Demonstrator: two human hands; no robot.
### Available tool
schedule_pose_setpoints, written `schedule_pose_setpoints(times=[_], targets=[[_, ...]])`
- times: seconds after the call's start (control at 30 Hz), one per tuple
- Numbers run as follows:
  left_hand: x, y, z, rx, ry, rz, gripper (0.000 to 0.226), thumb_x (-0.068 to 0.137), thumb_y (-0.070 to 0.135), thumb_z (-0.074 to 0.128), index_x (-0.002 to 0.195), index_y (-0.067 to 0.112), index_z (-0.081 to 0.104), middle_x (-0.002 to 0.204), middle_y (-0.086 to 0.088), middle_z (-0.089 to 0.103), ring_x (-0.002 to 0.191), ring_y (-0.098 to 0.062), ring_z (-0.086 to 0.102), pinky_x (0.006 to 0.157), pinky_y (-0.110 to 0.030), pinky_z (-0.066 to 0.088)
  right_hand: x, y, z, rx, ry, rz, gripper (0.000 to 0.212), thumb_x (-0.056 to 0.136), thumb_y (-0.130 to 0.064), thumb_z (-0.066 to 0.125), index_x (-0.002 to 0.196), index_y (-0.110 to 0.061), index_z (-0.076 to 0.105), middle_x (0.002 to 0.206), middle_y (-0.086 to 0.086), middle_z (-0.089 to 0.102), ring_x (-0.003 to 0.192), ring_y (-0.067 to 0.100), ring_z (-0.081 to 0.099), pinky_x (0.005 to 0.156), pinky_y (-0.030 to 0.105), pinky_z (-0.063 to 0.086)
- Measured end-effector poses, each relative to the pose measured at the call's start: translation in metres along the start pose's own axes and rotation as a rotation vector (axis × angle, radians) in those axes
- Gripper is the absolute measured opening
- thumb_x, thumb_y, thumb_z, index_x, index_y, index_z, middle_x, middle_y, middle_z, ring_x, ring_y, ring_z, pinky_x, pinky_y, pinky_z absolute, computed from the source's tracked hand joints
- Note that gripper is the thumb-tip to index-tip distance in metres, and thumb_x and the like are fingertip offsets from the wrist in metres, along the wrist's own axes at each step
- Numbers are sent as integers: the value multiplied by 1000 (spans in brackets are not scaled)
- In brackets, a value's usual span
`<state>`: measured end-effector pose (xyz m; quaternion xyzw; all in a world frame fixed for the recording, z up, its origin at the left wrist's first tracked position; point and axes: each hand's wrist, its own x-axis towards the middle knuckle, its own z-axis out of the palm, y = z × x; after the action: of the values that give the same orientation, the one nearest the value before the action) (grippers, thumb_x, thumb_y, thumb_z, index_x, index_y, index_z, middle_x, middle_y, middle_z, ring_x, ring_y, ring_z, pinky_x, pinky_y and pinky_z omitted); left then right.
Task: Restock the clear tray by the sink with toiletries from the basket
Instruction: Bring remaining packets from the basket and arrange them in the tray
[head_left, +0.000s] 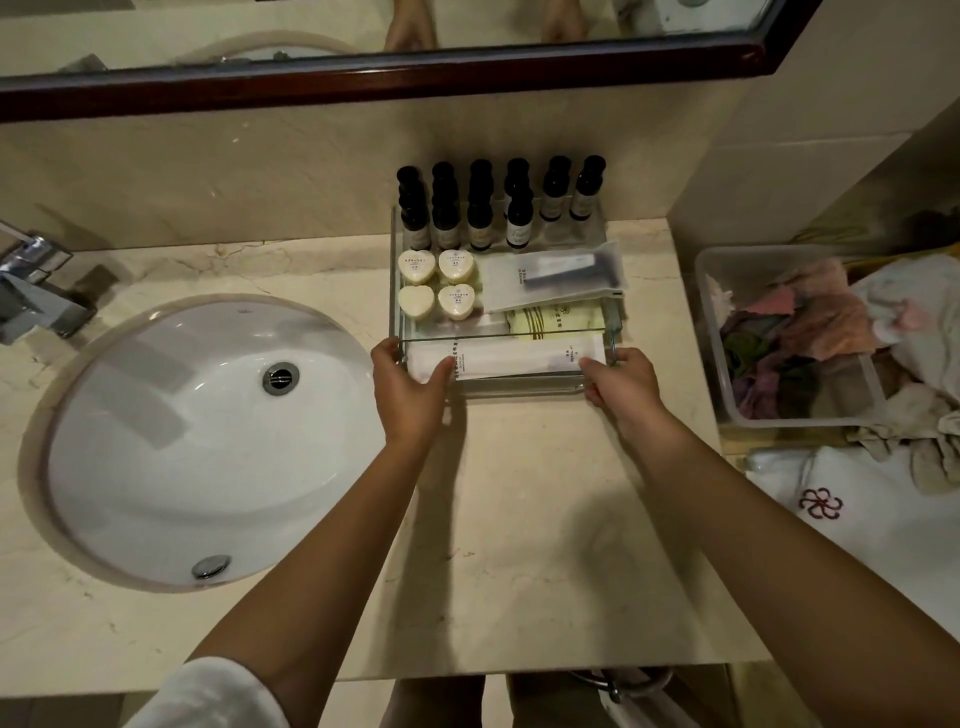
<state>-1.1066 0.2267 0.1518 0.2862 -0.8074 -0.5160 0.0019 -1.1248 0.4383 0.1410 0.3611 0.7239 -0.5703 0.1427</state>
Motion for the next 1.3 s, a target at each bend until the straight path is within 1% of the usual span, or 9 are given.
schedule_pose_setpoints(times=[0.17, 0.33, 0.57, 0.73, 0.83, 1.0, 1.07, 1.17, 1.3], targets=[[4, 3, 0, -21, 39, -52, 68, 78, 18, 75, 132, 11, 35, 130, -11, 53, 118, -24, 52, 96, -27, 40, 8, -7, 0, -24, 10, 8, 25, 83, -22, 65, 103, -11, 55, 80, 6, 60, 62, 18, 54, 70, 35, 50], [13, 11, 2, -35, 58, -218, 75, 76, 21, 77, 135, 11, 31, 126, -13, 55, 114, -28, 54, 94, -30, 41, 12, -10, 2, -6, 17, 8, 22, 86, -24, 64, 101, -11, 54, 76, 3, 58, 58, 13, 52, 75, 34, 52], [23, 16, 7, -43, 70, -268, 76, 75, 19, 77, 135, 10, 31, 130, -14, 53, 115, -28, 54, 91, -28, 41, 14, -19, 6, 44, 44, 21, 15, 87, -22, 64, 90, -8, 57, 65, 2, 54, 53, 14, 48, 62, 28, 45], [23, 10, 9, -277, 97, -491, 76, 75, 18, 77, 136, 10, 32, 136, -12, 45, 115, -26, 54, 98, -32, 45, 12, -20, 5, 260, 62, 127, 16, 83, -6, 67, 97, -5, 60, 80, 5, 62, 69, 14, 62, 73, 24, 56], [24, 11, 12, -354, 114, -558, 74, 76, 17, 76, 136, 9, 34, 135, -12, 47, 111, -25, 56, 96, -34, 47, 11, -21, 3, 342, 27, 137, 17, 83, 2, 64, 99, 1, 60, 85, 7, 61, 75, 14, 61, 83, 25, 54], [27, 11, 14, -425, 140, -597, 72, 77, 17, 76, 136, 7, 35, 134, -13, 49, 113, -26, 55, 98, -34, 46, 15, -22, 9, 305, 84, 110, 17, 81, -5, 70, 77, -9, 54, 79, 3, 59, 69, 12, 59, 74, 22, 55], [28, 10, 14, -396, 126, -596, 72, 78, 20, 75, 136, 7, 35, 133, -13, 49, 115, -27, 54, 95, -30, 45, 18, -21, 13, 296, 118, 120, 20, 81, -9, 71, 83, -10, 51, 77, 1, 57, 65, 11, 56, 68, 22, 53], [31, 9, 14, -375, 121, -595, 69, 78, 20, 75, 135, 3, 39, 131, -13, 52, 116, -27, 55, 91, -29, 44, 22, -21, 17, 289, 121, 141, 36, 80, -12, 73, 108, -5, 52, 79, 2, 59, 62, 10, 56, 60, 20, 51], [31, 9, 17, -443, 128, -611, 66, 79, 16, 74, 134, 2, 41, 129, -13, 54, 114, -28, 56, 94, -31, 45, 22, -21, 19, 287, 139, 129, 33, 80, -11, 72, 106, -5, 52, 77, 2, 60, 60, 9, 55, 62, 22, 52]])
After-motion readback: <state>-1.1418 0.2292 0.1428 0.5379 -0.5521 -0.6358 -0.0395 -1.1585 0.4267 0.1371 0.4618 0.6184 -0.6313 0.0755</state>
